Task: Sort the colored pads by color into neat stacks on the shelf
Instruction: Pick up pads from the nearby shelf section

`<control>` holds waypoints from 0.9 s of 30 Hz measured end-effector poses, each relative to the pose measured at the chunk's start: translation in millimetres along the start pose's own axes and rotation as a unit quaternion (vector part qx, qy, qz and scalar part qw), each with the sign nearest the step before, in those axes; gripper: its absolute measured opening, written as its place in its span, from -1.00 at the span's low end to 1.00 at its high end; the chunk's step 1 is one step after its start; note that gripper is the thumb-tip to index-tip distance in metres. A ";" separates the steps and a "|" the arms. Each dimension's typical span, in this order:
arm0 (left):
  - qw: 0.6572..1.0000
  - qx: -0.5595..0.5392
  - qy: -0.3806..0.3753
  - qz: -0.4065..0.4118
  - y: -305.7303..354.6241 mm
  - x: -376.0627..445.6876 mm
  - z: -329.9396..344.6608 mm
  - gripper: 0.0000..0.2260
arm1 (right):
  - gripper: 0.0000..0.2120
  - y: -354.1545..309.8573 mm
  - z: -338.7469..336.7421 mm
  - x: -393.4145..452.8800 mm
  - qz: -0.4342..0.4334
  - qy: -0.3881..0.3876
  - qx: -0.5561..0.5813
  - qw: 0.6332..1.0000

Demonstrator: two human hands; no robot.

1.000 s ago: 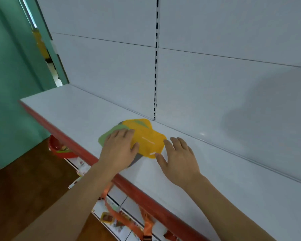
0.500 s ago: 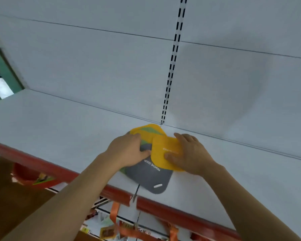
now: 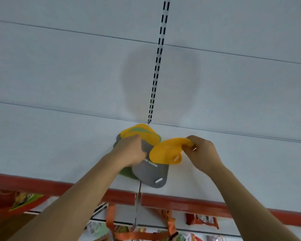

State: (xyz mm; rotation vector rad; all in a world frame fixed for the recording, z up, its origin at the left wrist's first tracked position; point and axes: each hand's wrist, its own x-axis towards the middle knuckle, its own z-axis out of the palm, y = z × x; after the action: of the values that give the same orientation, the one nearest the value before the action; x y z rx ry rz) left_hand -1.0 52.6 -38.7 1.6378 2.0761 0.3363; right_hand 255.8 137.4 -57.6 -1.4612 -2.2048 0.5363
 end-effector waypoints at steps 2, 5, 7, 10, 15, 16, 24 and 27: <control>1.000 -0.020 -0.002 -0.003 3.7 3.0 -6.7 -0.85 | -0.93 2.2 -13.6 -10.7 0.017 0.026 0.081 0.996; 0.996 -0.058 0.044 0.051 21.9 3.5 -17.1 -0.80 | -0.90 2.2 -32.8 -32.4 0.051 0.069 0.164 0.983; 0.989 -0.110 0.047 0.092 39.4 2.7 -19.2 -0.86 | -0.89 4.5 -45.5 -51.5 0.066 0.109 0.183 0.975; 0.979 -0.147 0.019 0.137 62.2 6.3 -10.3 -0.89 | -0.92 16.4 -65.9 -79.6 0.073 0.195 0.143 0.968; 0.962 -0.208 0.044 0.173 114.7 8.8 21.3 -0.91 | -0.86 55.7 -103.0 -126.0 0.121 0.271 0.112 0.948; 0.958 -0.219 0.042 0.179 129.3 5.5 29.1 -0.93 | -0.86 66.5 -111.6 -137.2 0.132 0.279 0.110 0.945; 0.939 -0.249 0.019 0.236 269.6 -23.0 101.5 -0.87 | -0.91 159.4 -192.9 -225.9 0.174 0.338 0.124 0.916; 0.928 -0.289 0.017 0.236 333.9 -34.7 138.6 -0.82 | -0.92 207.2 -233.0 -263.2 0.193 0.345 0.115 0.912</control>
State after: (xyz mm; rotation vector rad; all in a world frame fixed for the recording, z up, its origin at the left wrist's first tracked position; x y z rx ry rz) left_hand 357.3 91.6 5.5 1.7152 1.3722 1.0323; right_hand 632.8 -12.7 -14.9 -1.6377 -1.2751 0.3113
